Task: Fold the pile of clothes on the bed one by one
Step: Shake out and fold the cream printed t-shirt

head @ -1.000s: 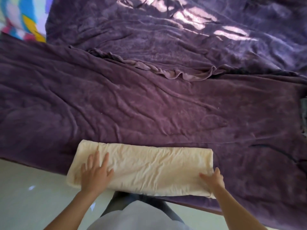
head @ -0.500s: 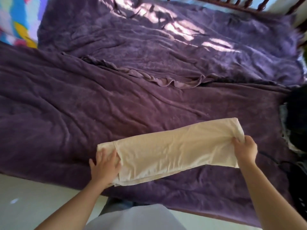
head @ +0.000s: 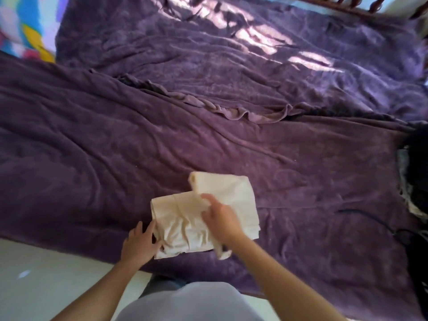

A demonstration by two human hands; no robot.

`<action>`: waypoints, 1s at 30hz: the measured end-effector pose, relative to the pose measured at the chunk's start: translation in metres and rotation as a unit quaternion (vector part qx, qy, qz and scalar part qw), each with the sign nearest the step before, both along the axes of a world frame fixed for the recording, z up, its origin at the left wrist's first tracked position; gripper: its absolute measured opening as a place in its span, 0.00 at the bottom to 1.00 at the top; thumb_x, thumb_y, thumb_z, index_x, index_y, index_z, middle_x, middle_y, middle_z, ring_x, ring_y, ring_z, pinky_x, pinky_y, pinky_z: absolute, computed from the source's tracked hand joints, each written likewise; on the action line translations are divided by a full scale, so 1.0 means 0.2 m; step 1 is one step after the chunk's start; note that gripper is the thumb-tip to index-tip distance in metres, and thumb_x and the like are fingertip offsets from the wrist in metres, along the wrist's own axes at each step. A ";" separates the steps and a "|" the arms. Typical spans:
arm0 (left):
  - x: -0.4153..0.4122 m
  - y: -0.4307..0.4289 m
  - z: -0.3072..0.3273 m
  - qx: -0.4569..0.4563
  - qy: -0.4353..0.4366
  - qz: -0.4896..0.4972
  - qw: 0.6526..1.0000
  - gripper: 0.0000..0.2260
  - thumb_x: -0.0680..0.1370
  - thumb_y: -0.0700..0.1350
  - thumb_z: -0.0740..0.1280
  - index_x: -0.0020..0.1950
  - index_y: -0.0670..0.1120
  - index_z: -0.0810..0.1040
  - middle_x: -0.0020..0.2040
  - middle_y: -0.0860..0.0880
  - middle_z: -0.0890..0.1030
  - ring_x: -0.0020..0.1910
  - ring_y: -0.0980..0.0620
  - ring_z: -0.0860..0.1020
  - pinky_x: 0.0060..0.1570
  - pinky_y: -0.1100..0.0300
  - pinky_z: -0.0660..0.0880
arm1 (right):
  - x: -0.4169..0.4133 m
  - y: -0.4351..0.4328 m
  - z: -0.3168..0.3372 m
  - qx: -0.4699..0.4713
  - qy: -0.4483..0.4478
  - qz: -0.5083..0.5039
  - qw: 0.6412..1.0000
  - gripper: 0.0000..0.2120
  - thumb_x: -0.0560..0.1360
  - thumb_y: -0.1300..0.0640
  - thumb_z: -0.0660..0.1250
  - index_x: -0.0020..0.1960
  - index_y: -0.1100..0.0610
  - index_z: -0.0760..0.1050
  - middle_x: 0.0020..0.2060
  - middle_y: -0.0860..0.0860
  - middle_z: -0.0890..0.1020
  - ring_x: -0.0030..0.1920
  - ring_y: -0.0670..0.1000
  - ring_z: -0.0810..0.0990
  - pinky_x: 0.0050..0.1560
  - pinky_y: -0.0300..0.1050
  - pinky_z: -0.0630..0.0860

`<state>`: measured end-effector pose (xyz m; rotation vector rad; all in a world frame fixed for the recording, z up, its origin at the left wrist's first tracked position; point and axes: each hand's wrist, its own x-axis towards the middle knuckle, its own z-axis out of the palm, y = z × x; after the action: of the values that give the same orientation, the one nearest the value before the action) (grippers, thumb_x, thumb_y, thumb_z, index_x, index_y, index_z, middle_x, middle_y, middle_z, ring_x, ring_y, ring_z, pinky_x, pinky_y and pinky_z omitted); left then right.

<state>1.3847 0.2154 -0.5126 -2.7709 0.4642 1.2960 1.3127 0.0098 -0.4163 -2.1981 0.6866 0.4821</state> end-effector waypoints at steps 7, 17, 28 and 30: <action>0.03 0.00 0.04 -0.210 0.005 0.248 0.946 0.16 0.81 0.50 0.56 0.62 0.44 0.76 0.62 0.43 0.77 0.64 0.42 0.72 0.61 0.49 0.68 | -0.09 0.21 -0.27 0.052 0.089 0.075 0.992 0.21 0.81 0.47 0.54 0.73 0.49 0.61 0.69 0.52 0.68 0.68 0.54 0.65 0.66 0.46 0.62; -0.05 -0.28 0.07 -0.242 -0.040 0.449 0.859 0.22 0.73 0.36 0.65 0.68 0.44 0.71 0.64 0.44 0.75 0.62 0.43 0.73 0.59 0.52 0.69 | -0.40 -0.10 -0.37 -0.182 0.129 0.123 0.967 0.23 0.80 0.51 0.54 0.74 0.46 0.56 0.75 0.48 0.54 0.73 0.50 0.54 0.69 0.47 0.60; -0.22 -0.31 -0.01 -0.222 -0.271 -0.262 0.899 0.43 0.49 0.59 0.80 0.63 0.48 0.77 0.60 0.37 0.78 0.60 0.35 0.75 0.50 0.37 0.74 | -0.34 -0.11 -0.57 -0.276 0.129 0.314 0.899 0.39 0.74 0.60 0.65 0.76 0.46 0.45 0.75 0.58 0.48 0.75 0.58 0.46 0.72 0.58 0.48; -0.28 -0.29 -0.04 -0.147 -0.204 -0.280 0.927 0.43 0.46 0.60 0.81 0.60 0.48 0.80 0.60 0.38 0.78 0.58 0.35 0.77 0.48 0.36 0.76 | -0.33 -0.12 -0.57 -0.318 0.103 0.322 0.886 0.41 0.67 0.58 0.71 0.75 0.47 0.55 0.72 0.59 0.61 0.73 0.60 0.60 0.68 0.56 0.63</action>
<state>1.3296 0.1564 -0.5216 -2.6869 1.3691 0.5426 1.2461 -0.0145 -0.5301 -3.0393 0.1932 0.9387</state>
